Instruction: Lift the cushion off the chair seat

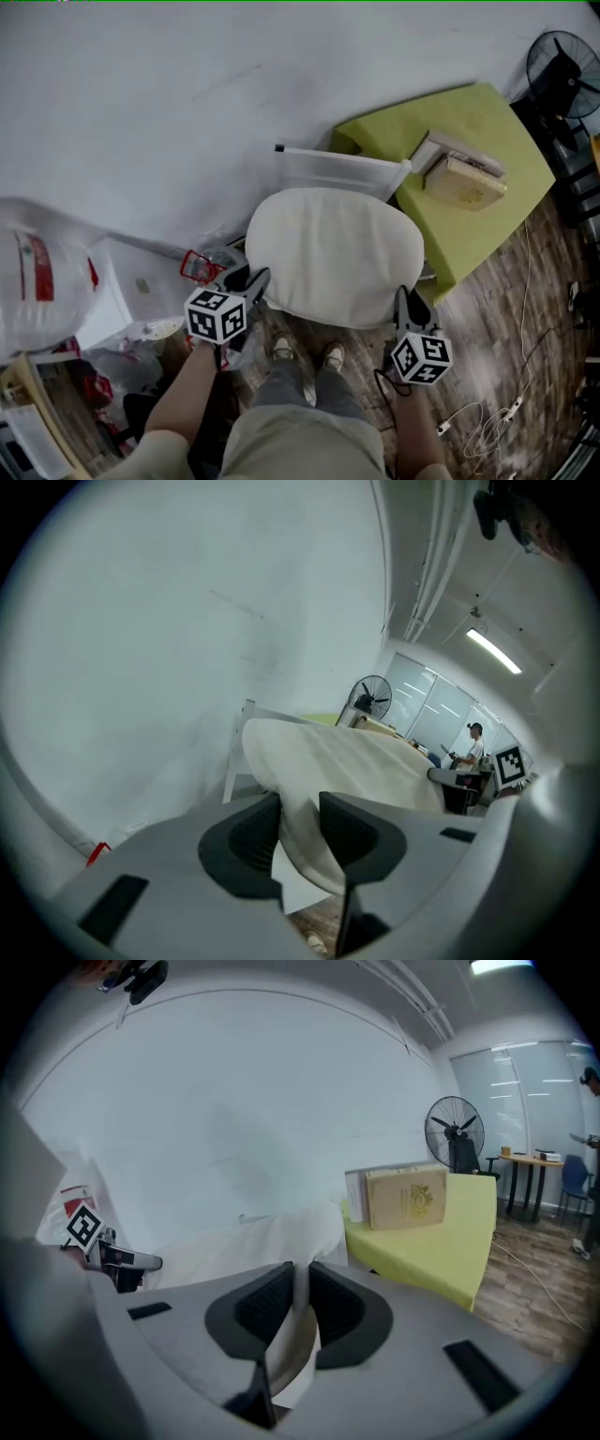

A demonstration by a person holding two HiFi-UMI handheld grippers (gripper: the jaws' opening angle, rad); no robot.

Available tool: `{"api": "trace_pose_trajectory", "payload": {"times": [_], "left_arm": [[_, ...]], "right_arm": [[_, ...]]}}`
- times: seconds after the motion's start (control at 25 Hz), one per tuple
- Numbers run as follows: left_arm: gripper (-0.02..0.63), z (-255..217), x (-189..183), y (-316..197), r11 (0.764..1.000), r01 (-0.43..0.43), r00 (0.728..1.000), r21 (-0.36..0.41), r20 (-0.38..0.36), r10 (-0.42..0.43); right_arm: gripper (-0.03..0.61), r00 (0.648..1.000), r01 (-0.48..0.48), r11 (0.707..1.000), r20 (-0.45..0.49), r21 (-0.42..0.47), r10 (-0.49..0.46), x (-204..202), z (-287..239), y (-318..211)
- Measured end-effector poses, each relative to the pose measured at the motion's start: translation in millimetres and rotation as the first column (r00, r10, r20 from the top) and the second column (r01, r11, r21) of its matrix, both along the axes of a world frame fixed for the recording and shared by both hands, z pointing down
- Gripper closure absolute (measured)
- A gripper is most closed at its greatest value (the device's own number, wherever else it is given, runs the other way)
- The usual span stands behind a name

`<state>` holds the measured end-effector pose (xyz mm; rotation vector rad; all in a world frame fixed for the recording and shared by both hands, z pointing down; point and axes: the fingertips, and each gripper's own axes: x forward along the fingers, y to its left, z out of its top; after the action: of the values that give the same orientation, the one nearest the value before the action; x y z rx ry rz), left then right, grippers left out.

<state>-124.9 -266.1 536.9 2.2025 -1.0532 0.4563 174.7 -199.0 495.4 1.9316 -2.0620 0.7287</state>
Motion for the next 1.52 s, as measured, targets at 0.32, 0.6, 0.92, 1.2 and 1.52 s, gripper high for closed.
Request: {"api": "trace_pose_trajectory", "payload": {"times": [0.32,0.6,0.92,1.2,1.52], "left_arm": [[0.477,-86,-5,21,0.994,0.032,0.999,0.104,-0.046,-0.027],[0.480,-139,-7,37,0.985,0.032,0.998,0.168,-0.058,-0.022],[0.480,-163,-5,52,0.981,0.034,0.997,0.191,-0.070,-0.021],[0.481,-170,-3,62,0.980,0.030,0.998,0.198,-0.069,-0.016],[0.482,-169,-11,69,0.980,0.043,0.997,0.193,-0.070,-0.030]], "right_arm": [[0.505,0.999,0.024,0.992,-0.033,0.128,-0.020,-6,-88,14],[0.505,0.997,0.064,0.983,-0.053,0.174,-0.056,-8,-135,28],[0.504,0.994,0.085,0.972,-0.085,0.218,-0.068,-8,-163,43],[0.503,0.993,0.090,0.972,-0.093,0.218,-0.071,-6,-167,51],[0.503,0.992,0.104,0.972,-0.097,0.211,-0.085,-12,-167,52]]}}
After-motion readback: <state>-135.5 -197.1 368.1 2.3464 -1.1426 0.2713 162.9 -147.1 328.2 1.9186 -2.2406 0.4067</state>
